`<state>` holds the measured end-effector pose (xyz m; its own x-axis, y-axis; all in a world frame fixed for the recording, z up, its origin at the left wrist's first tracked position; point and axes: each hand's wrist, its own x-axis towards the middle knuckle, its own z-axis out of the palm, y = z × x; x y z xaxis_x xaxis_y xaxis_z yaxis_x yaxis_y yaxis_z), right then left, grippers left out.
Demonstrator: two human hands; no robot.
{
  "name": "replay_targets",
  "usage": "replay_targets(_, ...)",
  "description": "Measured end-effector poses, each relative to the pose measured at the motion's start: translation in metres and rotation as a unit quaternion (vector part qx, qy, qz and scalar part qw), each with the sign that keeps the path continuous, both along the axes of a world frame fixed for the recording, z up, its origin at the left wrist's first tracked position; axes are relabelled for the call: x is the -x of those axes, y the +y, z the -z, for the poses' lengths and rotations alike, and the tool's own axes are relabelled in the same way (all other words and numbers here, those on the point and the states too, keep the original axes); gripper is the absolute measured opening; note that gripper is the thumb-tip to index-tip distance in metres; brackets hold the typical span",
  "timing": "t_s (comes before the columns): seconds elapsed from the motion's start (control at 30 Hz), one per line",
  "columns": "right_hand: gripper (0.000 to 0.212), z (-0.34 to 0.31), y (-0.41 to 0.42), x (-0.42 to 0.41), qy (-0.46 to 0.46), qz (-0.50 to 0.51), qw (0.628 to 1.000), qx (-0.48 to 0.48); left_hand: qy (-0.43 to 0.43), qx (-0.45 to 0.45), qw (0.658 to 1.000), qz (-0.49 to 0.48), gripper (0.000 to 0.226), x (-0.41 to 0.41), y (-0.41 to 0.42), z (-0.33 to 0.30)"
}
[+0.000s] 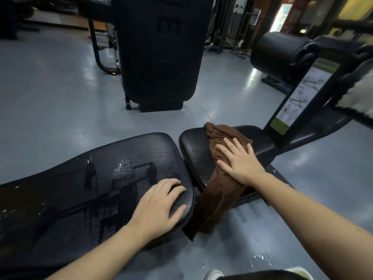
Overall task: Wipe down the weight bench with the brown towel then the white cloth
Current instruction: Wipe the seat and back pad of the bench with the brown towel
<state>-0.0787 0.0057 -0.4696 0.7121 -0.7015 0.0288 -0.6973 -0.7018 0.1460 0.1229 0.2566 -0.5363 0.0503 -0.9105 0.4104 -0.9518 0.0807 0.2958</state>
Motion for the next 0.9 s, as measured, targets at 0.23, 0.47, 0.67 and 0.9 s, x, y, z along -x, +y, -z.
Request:
replay_targets(0.23,0.073,-0.009,-0.040,0.030,-0.024,0.119,0.993,-0.006,0.000,0.015,1.000,0.000,0.039,-0.007,-0.006,0.001)
replay_targets(0.47,0.075,-0.010,-0.043,-0.013,-0.005,0.160,0.987,-0.026,0.009,0.016,1.000,-0.003,0.038,-0.005,-0.008,0.002)
replay_targets(0.67,0.079,0.000,0.000,-0.059,0.031,0.040,0.999,-0.019,0.007,0.015,1.000,-0.005,0.038,-0.004,-0.007,0.000)
replay_targets(0.9,0.079,0.015,0.048,-0.035,0.027,-0.053,0.998,0.001,-0.016,0.017,1.000,-0.005,0.039,-0.005,-0.007,0.000)
